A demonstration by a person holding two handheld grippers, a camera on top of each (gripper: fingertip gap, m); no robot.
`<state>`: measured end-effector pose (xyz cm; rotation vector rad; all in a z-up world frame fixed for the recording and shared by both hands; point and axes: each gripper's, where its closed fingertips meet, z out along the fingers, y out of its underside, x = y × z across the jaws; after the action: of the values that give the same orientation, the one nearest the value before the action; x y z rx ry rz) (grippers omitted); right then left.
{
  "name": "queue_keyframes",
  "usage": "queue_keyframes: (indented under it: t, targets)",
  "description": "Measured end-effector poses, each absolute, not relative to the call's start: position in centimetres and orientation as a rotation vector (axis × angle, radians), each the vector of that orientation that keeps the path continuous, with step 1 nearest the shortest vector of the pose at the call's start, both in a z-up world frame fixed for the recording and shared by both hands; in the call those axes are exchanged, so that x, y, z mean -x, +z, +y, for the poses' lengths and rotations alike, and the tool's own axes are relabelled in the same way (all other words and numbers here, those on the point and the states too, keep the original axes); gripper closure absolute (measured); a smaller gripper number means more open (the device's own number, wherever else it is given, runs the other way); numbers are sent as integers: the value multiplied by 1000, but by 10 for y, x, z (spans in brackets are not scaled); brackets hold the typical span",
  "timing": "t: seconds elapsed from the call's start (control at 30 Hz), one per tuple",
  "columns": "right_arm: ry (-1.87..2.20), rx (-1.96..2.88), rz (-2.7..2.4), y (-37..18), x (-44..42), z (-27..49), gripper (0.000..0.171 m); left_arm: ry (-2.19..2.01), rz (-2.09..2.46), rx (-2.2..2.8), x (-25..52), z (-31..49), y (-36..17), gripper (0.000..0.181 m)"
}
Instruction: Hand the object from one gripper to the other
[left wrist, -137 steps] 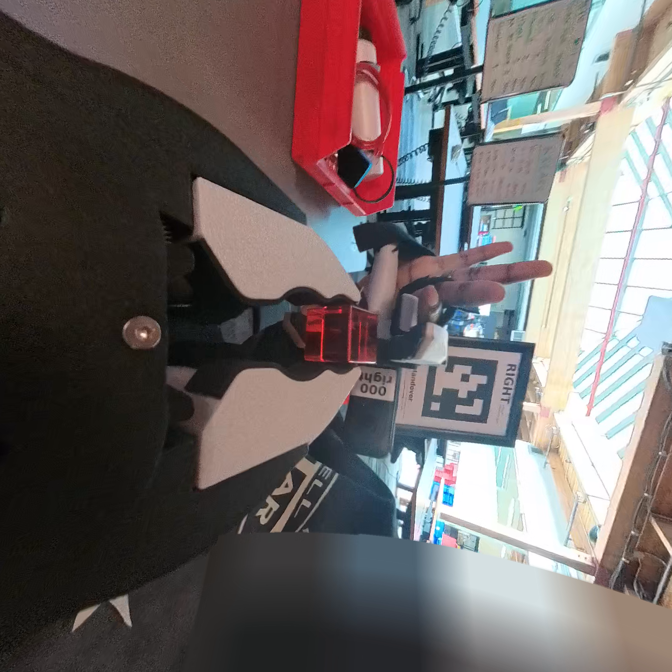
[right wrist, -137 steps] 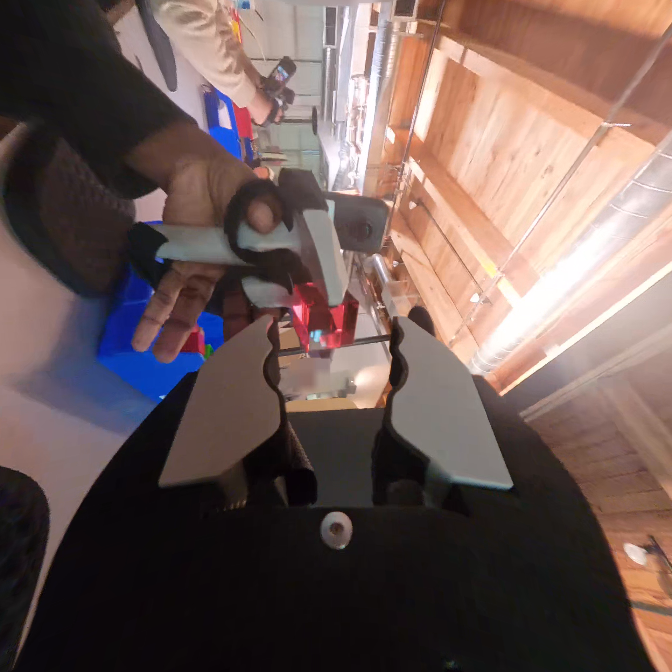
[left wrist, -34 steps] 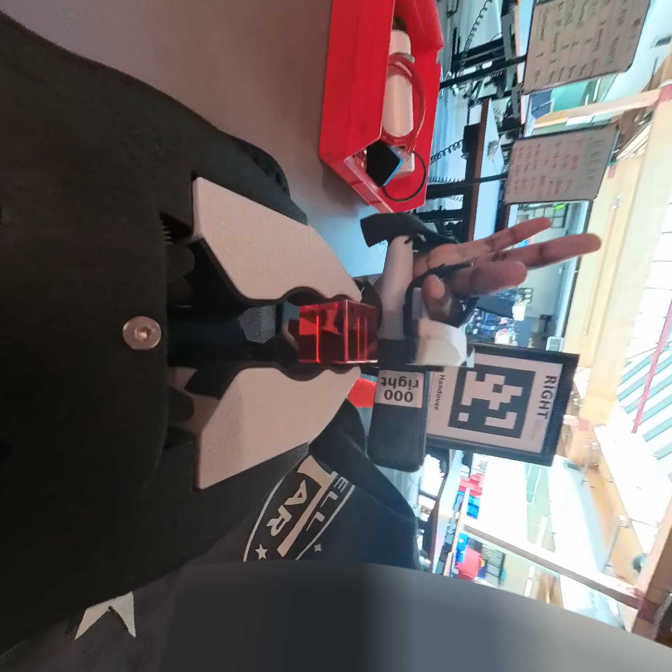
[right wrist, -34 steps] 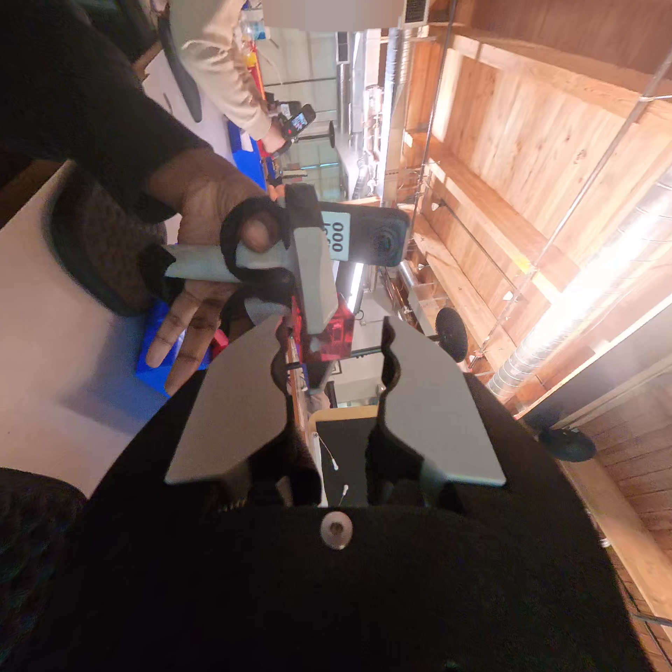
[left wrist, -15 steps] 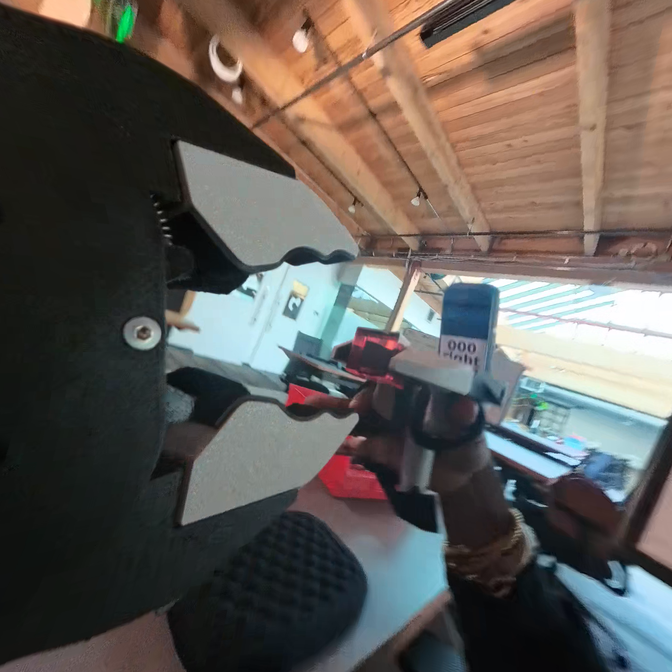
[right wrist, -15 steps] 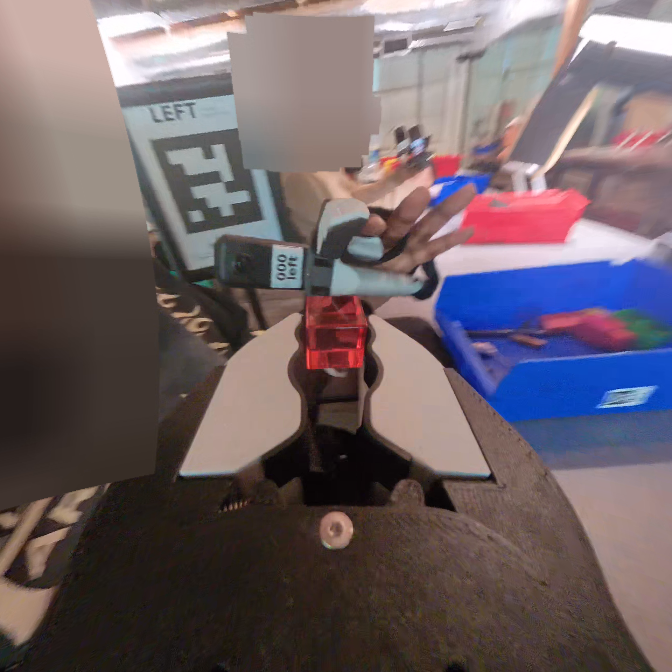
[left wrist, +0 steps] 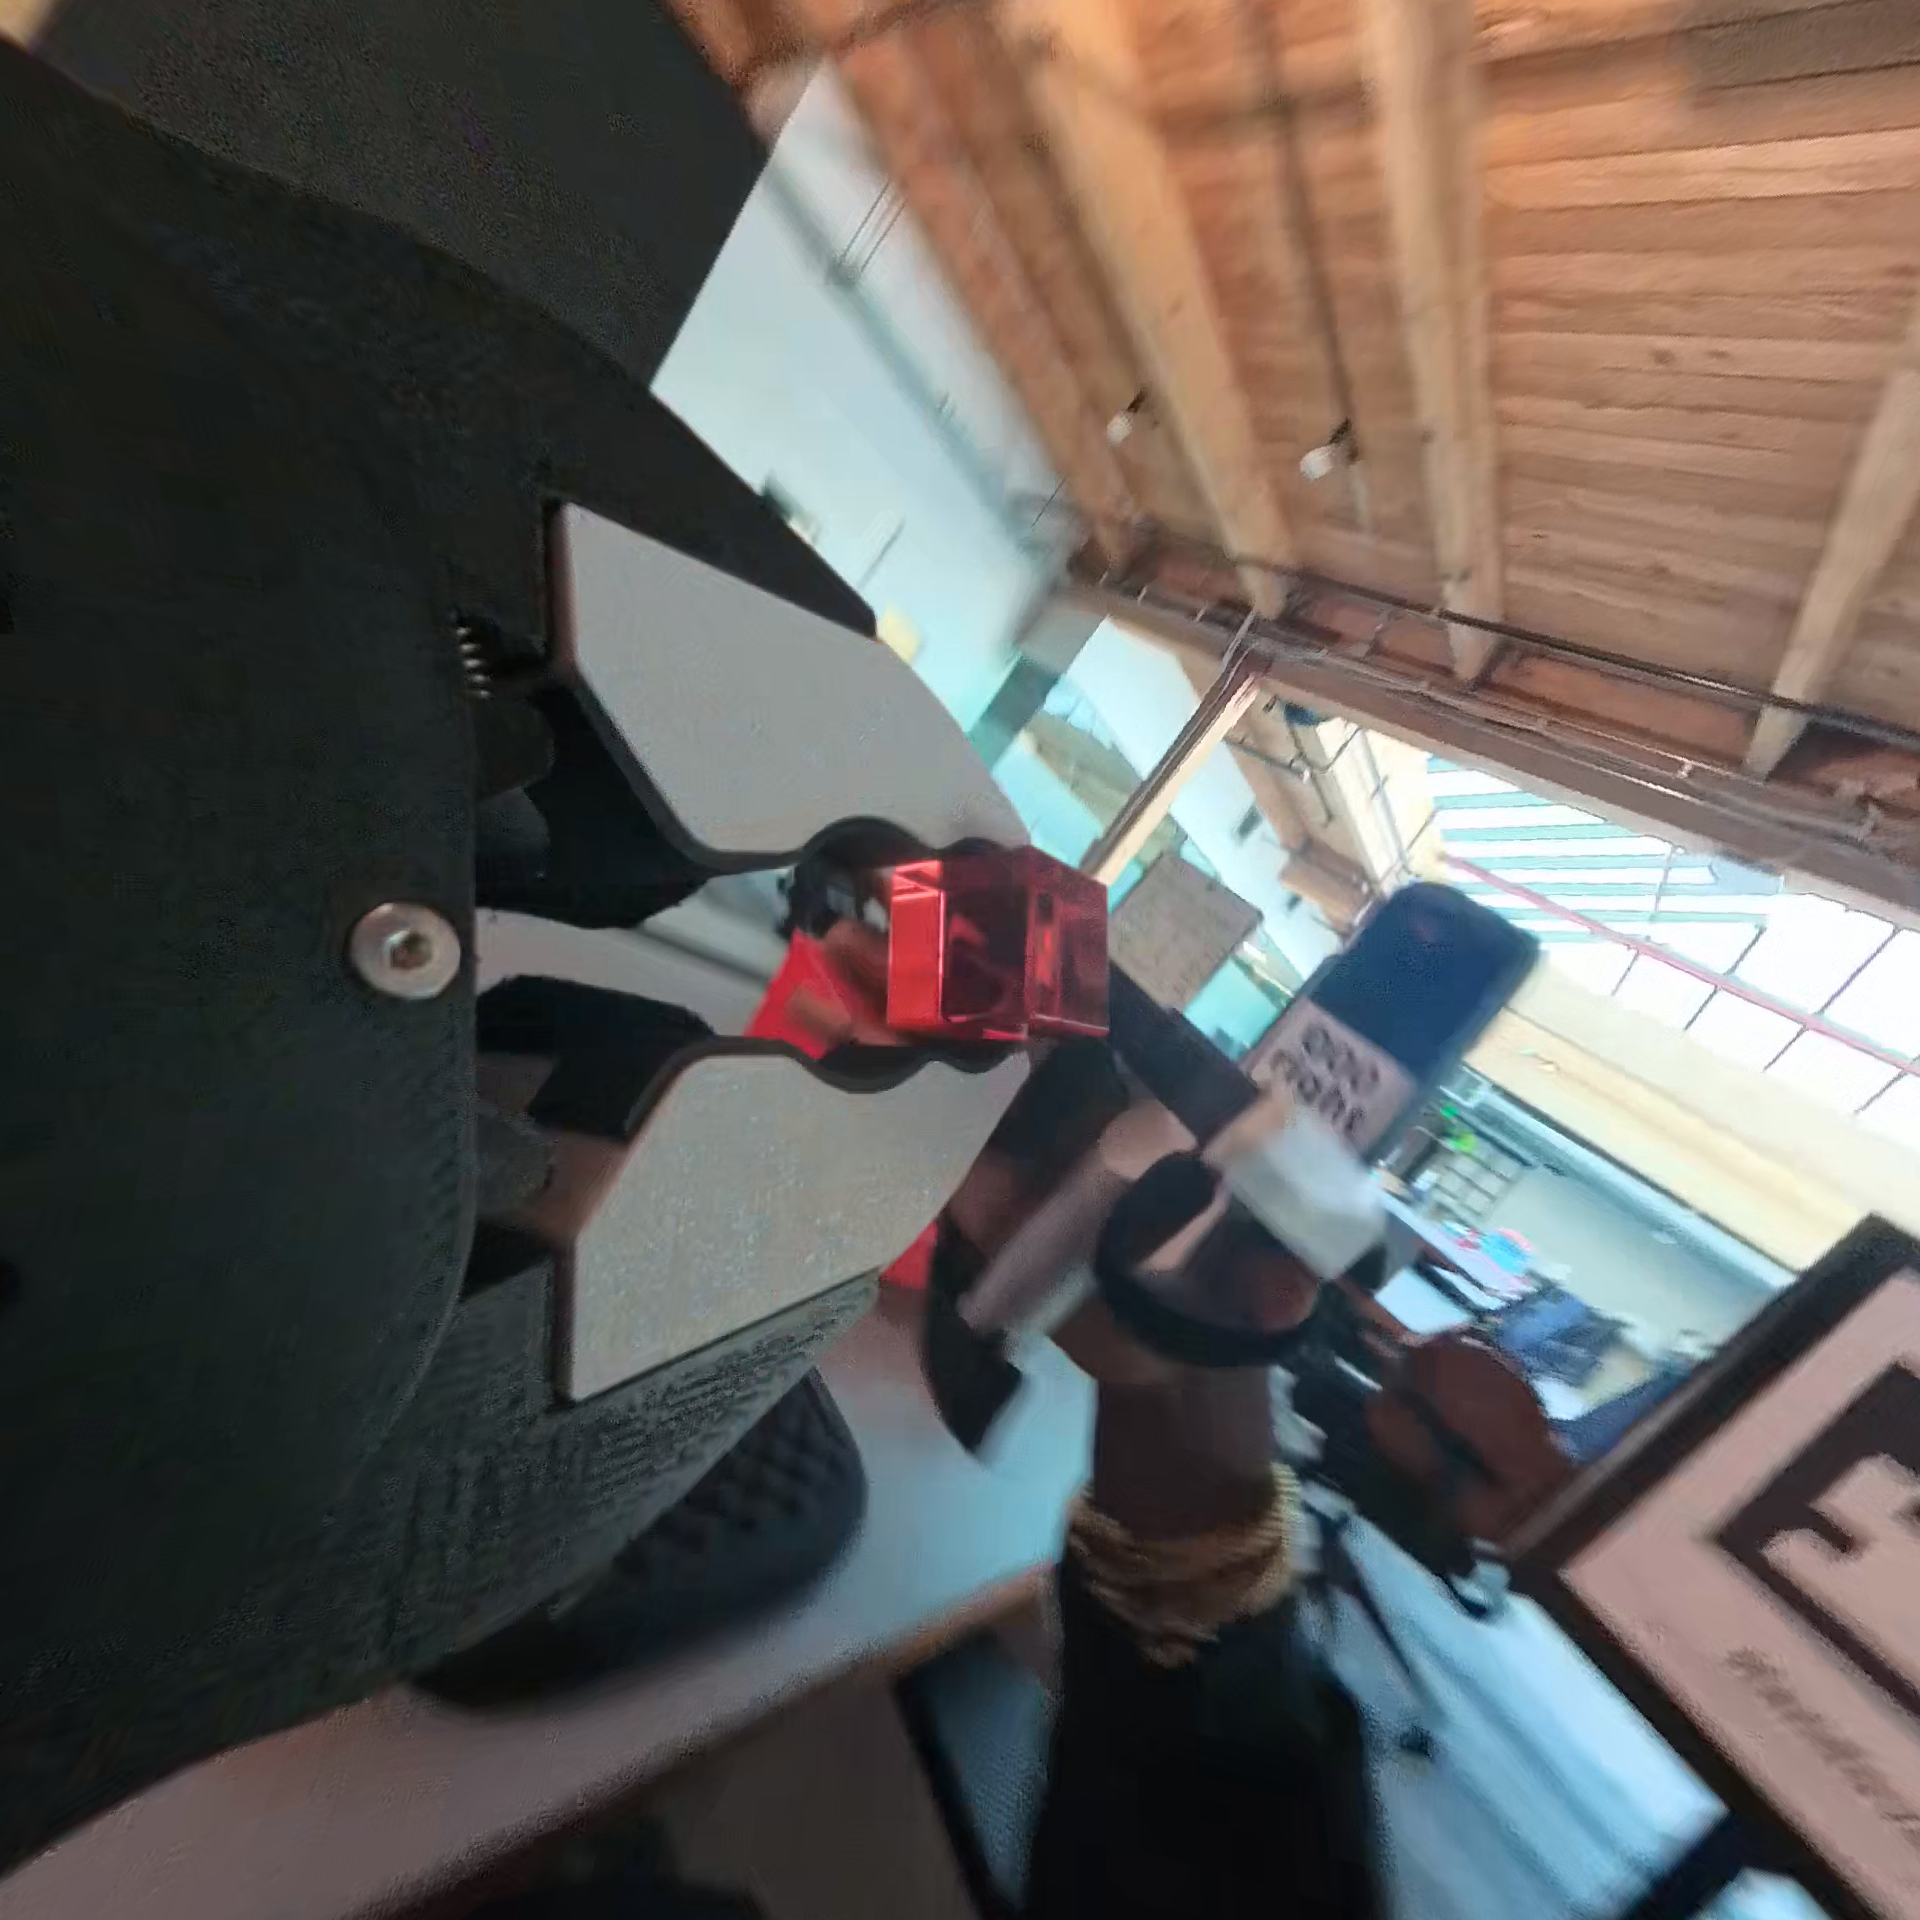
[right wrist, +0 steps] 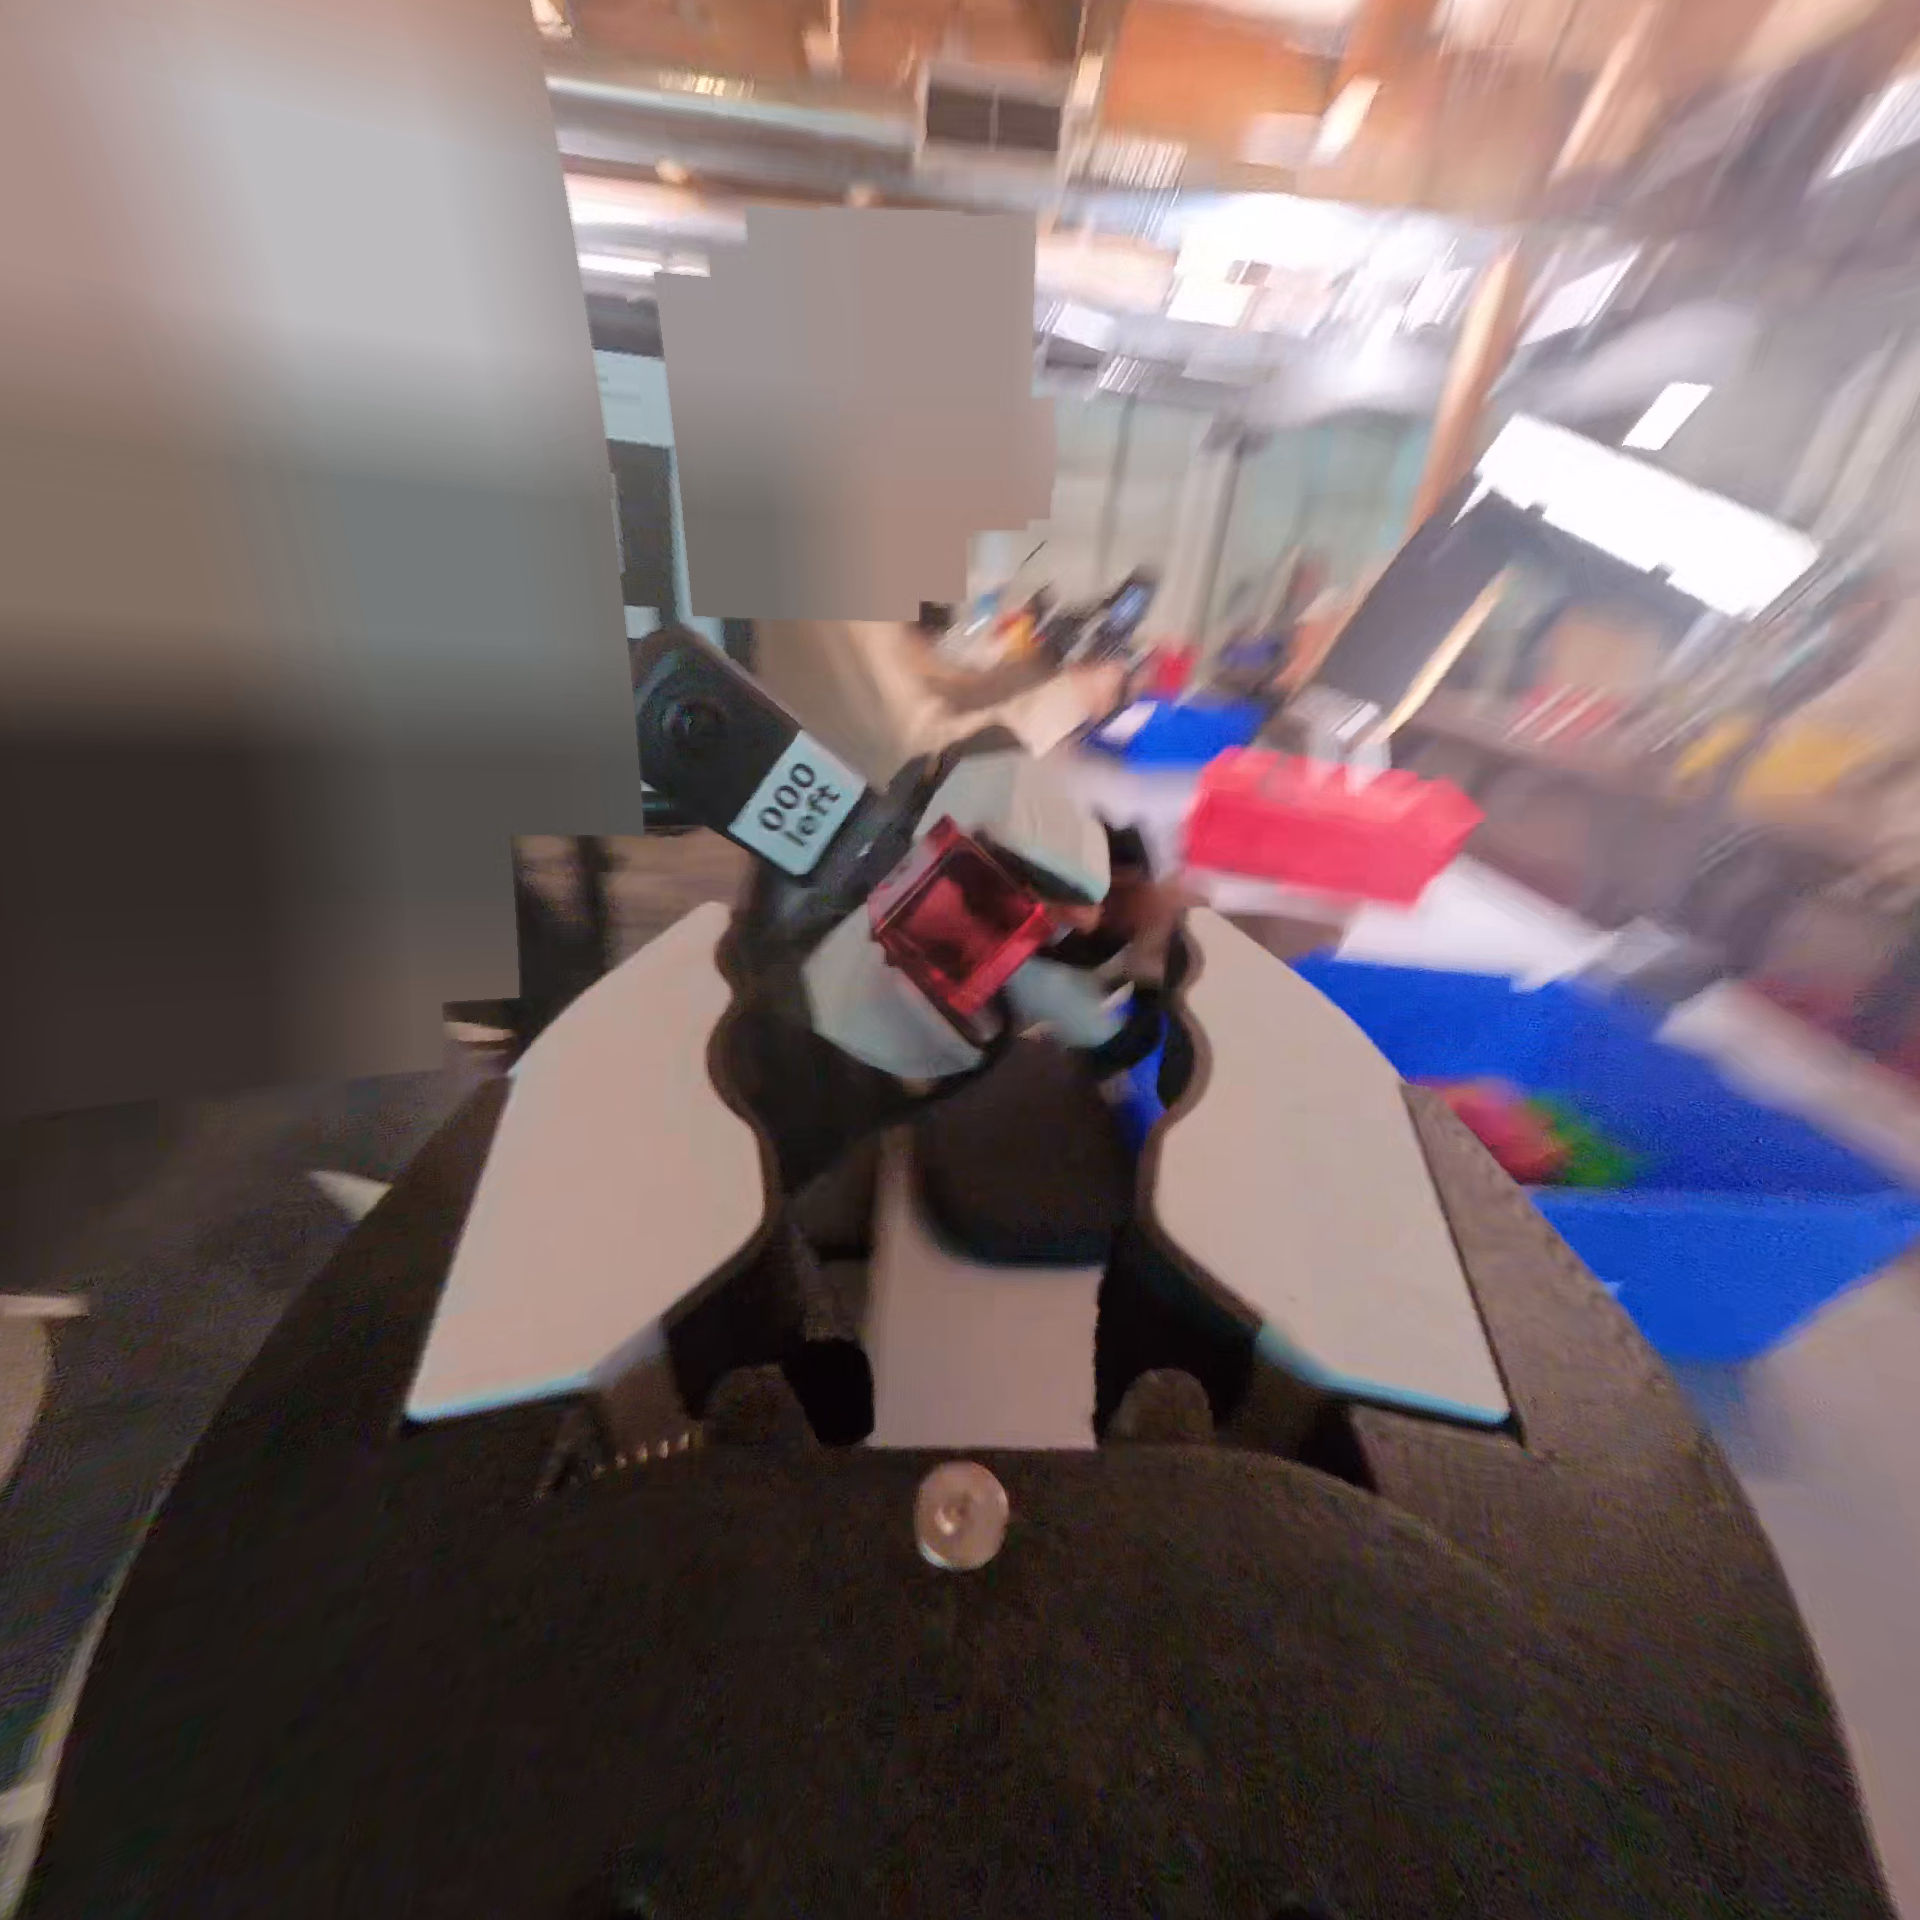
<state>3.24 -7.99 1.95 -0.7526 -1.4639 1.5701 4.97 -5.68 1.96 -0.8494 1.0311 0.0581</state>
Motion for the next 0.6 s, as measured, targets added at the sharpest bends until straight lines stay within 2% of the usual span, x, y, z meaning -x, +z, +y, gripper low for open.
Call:
queue_keyframes:
  t: [0.03, 0.07, 0.13, 0.2, 0.33, 0.53, 0.6]
  targets:
    - [1439, 615, -1412, 27, -36, -77, 87, -63, 992, 902, -48, -57, 22, 153]
    - [1295, 472, -1375, 32, -41, -76, 86, -194, 961, 961, -47, -56, 21, 153]
    - [1009, 262, -1292, 39, -50, -74, 101, -473, 923, 1115, -50, -57, 13, 152]
    - [704, 91, -1318, 30, -52, -76, 109, -738, 902, 1224, -55, -62, 6, 153]
    - [225, -7, -1438, 2, -39, -68, 110, -1118, 854, 1276, -62, -74, 5, 153]
    - [109, -78, -1428, -5, -26, -77, 120, -1123, 925, 1344, -70, -77, -9, 153]
    - [86, -75, -1419, -6, -23, -77, 136, -1120, 955, 1352, -75, -79, -12, 153]
